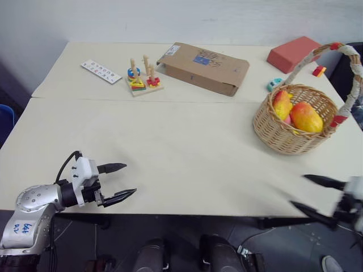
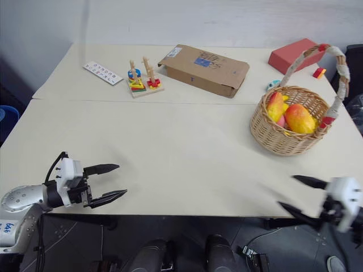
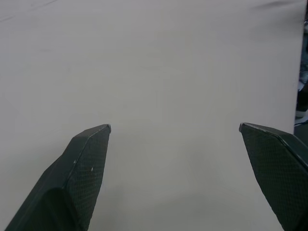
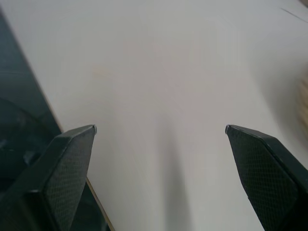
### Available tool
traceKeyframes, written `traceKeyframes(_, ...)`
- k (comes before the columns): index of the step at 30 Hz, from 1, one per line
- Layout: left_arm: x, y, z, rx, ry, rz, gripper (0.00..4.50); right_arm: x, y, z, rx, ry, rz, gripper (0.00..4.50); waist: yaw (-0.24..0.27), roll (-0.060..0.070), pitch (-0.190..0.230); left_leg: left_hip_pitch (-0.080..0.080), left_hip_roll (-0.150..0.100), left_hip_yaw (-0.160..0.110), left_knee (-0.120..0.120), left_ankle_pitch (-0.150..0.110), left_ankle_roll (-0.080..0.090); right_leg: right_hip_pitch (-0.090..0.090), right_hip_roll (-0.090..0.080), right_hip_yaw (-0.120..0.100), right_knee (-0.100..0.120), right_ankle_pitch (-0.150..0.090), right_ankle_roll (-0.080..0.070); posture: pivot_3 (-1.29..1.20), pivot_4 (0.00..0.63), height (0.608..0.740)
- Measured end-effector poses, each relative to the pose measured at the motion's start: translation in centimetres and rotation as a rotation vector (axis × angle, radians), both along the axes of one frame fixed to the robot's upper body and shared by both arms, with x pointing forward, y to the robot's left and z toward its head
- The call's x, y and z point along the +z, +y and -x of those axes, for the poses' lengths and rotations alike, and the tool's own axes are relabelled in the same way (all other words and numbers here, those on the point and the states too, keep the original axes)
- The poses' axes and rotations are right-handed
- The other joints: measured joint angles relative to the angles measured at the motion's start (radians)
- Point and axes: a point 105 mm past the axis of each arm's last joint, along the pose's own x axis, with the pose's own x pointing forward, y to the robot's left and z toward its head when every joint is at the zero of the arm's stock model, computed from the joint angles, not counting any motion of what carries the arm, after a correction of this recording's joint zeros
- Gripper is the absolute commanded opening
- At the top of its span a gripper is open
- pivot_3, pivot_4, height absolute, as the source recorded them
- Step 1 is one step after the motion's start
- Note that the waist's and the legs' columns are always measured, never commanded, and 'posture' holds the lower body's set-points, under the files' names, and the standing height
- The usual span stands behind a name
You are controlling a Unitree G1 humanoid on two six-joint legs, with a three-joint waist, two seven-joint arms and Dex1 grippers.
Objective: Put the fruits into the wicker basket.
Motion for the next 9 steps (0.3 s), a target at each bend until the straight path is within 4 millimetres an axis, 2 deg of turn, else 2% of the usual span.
traceKeyframes(2,-0.1,-0.7,0.0,0.007,-0.038,-0.015,4.50,-0.2,2.4,-1.3,0.077,-0.045,-0.016,4.48,0.006,0.003,0.000,0.000,0.000,0.000,-0.001,-0.001,-0.001,-0.001,0.000,0.000,0.001,-0.001,-0.001,0.00,0.150,0.740)
traceKeyframes(5,-0.2,-1.1,0.0,0.035,-0.079,-0.030,4.50,0.6,3.8,-3.9,0.098,-0.158,-0.020,4.48,0.009,0.003,0.000,0.000,0.000,0.000,0.000,-0.002,-0.001,-0.001,0.000,-0.001,0.002,-0.001,-0.003,0.00,0.150,0.740)
traceKeyframes(9,0.1,-1.7,-0.1,0.066,-0.108,0.002,4.50,0.5,4.4,-5.6,0.104,-0.226,-0.004,4.48,0.018,0.003,0.000,0.000,-0.001,-0.003,0.000,0.000,0.005,0.000,0.000,-0.003,0.002,-0.003,-0.005,0.00,0.150,0.740)
